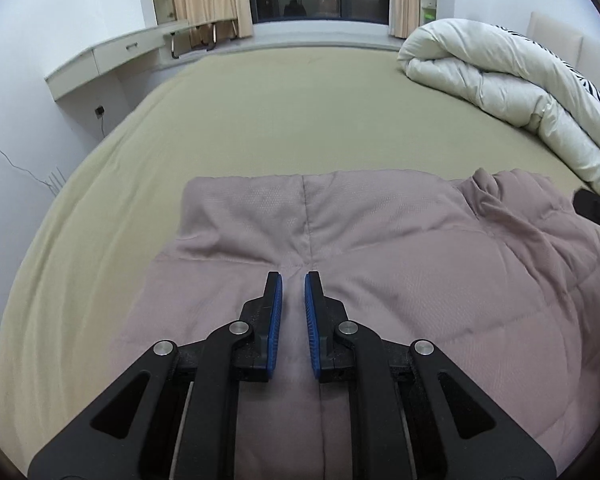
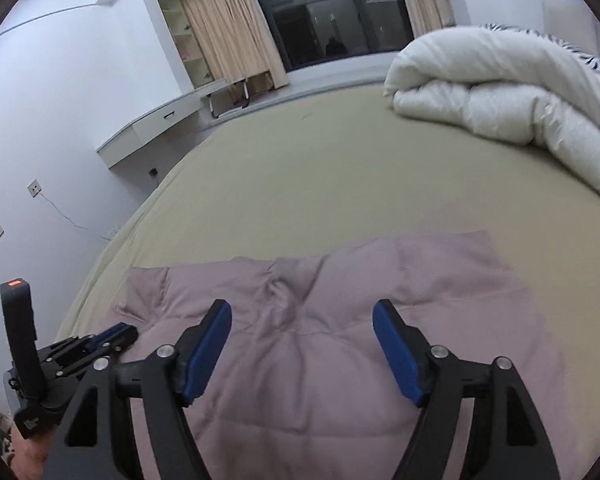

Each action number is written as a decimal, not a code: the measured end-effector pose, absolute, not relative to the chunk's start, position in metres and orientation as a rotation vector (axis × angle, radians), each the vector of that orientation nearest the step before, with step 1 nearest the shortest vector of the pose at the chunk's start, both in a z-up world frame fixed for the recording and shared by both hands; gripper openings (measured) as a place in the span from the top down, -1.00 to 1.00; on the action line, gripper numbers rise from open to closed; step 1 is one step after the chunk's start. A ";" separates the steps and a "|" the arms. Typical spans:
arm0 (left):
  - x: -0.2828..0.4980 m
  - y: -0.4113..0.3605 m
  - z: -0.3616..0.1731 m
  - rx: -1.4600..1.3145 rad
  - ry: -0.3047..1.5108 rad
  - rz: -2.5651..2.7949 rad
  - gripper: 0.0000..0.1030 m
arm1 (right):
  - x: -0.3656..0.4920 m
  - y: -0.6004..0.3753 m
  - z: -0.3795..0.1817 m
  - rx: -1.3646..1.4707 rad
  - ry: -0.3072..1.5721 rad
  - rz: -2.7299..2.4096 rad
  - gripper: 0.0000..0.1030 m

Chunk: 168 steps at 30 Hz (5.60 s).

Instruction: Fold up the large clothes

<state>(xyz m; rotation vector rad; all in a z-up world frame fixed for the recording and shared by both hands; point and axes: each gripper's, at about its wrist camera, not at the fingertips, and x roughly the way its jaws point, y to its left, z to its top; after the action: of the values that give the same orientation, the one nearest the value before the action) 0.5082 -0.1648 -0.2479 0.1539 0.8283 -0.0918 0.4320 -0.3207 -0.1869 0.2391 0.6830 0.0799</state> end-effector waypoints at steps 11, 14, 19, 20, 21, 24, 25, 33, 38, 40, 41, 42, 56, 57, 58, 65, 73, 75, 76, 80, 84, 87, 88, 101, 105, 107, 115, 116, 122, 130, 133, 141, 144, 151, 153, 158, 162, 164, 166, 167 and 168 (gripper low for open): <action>0.546 -0.165 -0.287 0.165 0.900 -0.027 0.79 | 0.438 -0.413 -0.265 0.324 0.856 -0.167 1.00; 0.551 -0.166 -0.294 0.165 0.900 -0.025 0.79 | 0.443 -0.425 -0.273 0.367 0.860 -0.198 1.00; 0.553 -0.157 -0.295 0.128 0.909 -0.048 0.79 | 0.451 -0.428 -0.275 0.366 0.865 -0.212 1.00; 0.554 -0.153 -0.296 0.124 0.912 -0.049 0.79 | 0.447 -0.428 -0.277 0.368 0.861 -0.213 1.00; 0.554 -0.151 -0.296 0.113 0.913 -0.054 0.79 | 0.447 -0.429 -0.278 0.377 0.857 -0.211 1.00; 0.554 -0.144 -0.296 0.079 0.910 -0.065 0.79 | 0.443 -0.435 -0.279 0.426 0.841 -0.194 1.00; 0.551 -0.139 -0.297 0.069 0.908 -0.069 0.79 | 0.441 -0.435 -0.281 0.434 0.838 -0.194 1.00; 0.553 -0.126 -0.297 0.039 0.916 -0.084 0.79 | 0.439 -0.447 -0.273 0.509 0.822 -0.167 0.84; 0.541 -0.127 -0.264 0.078 0.843 -0.081 0.78 | 0.428 -0.403 -0.199 0.350 0.633 -0.093 -0.52; 0.536 -0.135 -0.247 0.137 0.762 -0.087 0.78 | 0.448 -0.372 -0.175 0.254 0.637 -0.033 -0.49; 0.537 -0.138 -0.245 0.161 0.746 -0.085 0.78 | 0.460 -0.358 -0.171 0.215 0.657 -0.013 -0.48; 0.543 -0.141 -0.244 0.193 0.739 -0.072 0.78 | 0.476 -0.341 -0.170 0.160 0.694 0.003 -0.38; 0.573 -0.108 -0.290 0.072 0.929 -0.073 0.79 | 0.533 -0.359 -0.250 0.260 0.944 -0.091 -0.56; 0.569 -0.109 -0.286 0.086 0.929 -0.070 0.79 | 0.525 -0.357 -0.242 0.252 0.924 -0.101 -0.53; 0.564 -0.115 -0.282 0.100 0.925 -0.070 0.79 | 0.511 -0.357 -0.231 0.256 0.889 -0.105 -0.43; 0.488 -0.113 -0.259 0.095 0.825 -0.111 0.78 | 0.393 -0.350 -0.204 0.196 0.764 -0.050 -0.35; 0.488 -0.109 -0.268 0.093 0.884 -0.101 0.78 | 0.381 -0.374 -0.241 0.198 0.762 -0.069 -0.32; 0.467 -0.107 -0.252 0.091 0.867 -0.104 0.78 | 0.370 -0.367 -0.224 0.190 0.778 -0.127 -0.28; 0.455 -0.102 -0.247 0.082 0.849 -0.105 0.78 | 0.359 -0.367 -0.214 0.212 0.762 -0.135 -0.27; 0.412 -0.092 -0.250 0.040 0.848 -0.092 0.78 | 0.305 -0.354 -0.194 0.205 0.672 -0.106 -0.27; 0.388 -0.104 -0.273 0.169 0.793 -0.120 0.77 | 0.284 -0.337 -0.249 0.063 0.748 -0.084 -0.32; 0.390 -0.103 -0.260 0.131 0.851 -0.105 0.77 | 0.283 -0.332 -0.247 0.013 0.759 -0.114 -0.32; 0.383 -0.101 -0.252 0.106 0.854 -0.108 0.77 | 0.285 -0.333 -0.238 0.043 0.794 -0.153 -0.28; 0.349 -0.140 -0.282 0.189 0.929 -0.183 0.78 | 0.278 -0.230 -0.262 -0.038 0.868 0.017 -0.31; 0.346 -0.131 -0.274 0.117 0.949 -0.194 0.77 | 0.285 -0.227 -0.261 -0.066 0.907 0.027 -0.33; 0.341 -0.114 -0.260 0.036 0.945 -0.201 0.77 | 0.280 -0.237 -0.249 0.006 0.933 0.057 -0.33; 0.367 0.002 -0.234 -0.317 0.916 -0.114 -0.35 | 0.245 -0.375 -0.199 0.483 0.719 0.062 -1.00; 0.377 0.012 -0.236 -0.364 0.934 -0.118 -0.35 | 0.247 -0.394 -0.202 0.540 0.737 0.035 -0.99; 0.438 0.038 -0.279 -0.626 1.121 -0.265 -0.35 | 0.262 -0.482 -0.229 0.798 0.771 0.053 -0.95; 0.476 0.032 -0.310 -0.712 1.189 -0.363 -0.35 | 0.306 -0.508 -0.273 0.897 0.893 0.131 -0.79; 0.486 0.031 -0.319 -0.754 1.213 -0.405 -0.35 | 0.322 -0.506 -0.279 0.952 0.889 0.188 -0.64; 0.530 0.021 -0.351 -0.864 1.286 -0.509 -0.35 | 0.361 -0.487 -0.291 0.972 0.942 0.294 -0.59; 0.545 0.023 -0.360 -0.876 1.318 -0.535 -0.30 | 0.374 -0.487 -0.297 0.976 0.961 0.330 -0.59; 0.557 0.015 -0.364 -0.860 1.329 -0.520 0.21 | 0.400 -0.472 -0.298 0.935 1.012 0.301 -0.32; 0.555 0.011 -0.354 -0.823 1.322 -0.515 0.33 | 0.399 -0.467 -0.291 0.907 1.014 0.297 -0.11; 0.528 0.007 -0.314 -0.751 1.308 -0.501 0.53 | 0.378 -0.450 -0.253 0.809 0.987 0.270 0.20; 0.482 0.018 -0.287 -0.758 1.283 -0.527 0.56 | 0.339 -0.433 -0.220 0.763 0.940 0.296 0.25; 0.455 0.026 -0.277 -0.759 1.278 -0.535 0.56 | 0.312 -0.421 -0.208 0.742 0.929 0.318 0.26; 0.415 0.040 -0.265 -0.766 1.269 -0.542 0.56 | 0.281 -0.412 -0.201 0.746 0.921 0.341 0.26; 0.402 0.043 -0.261 -0.770 1.267 -0.545 0.56 | 0.267 -0.408 -0.199 0.753 0.918 0.349 0.26; 0.383 0.048 -0.257 -0.775 1.268 -0.546 0.56 | 0.249 -0.404 -0.197 0.765 0.914 0.360 0.26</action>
<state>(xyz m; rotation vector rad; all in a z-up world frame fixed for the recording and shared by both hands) 0.3827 0.0476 -0.2568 -0.7747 1.2677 -0.5456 0.2495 -0.4042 -0.1971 0.7651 0.9144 0.3599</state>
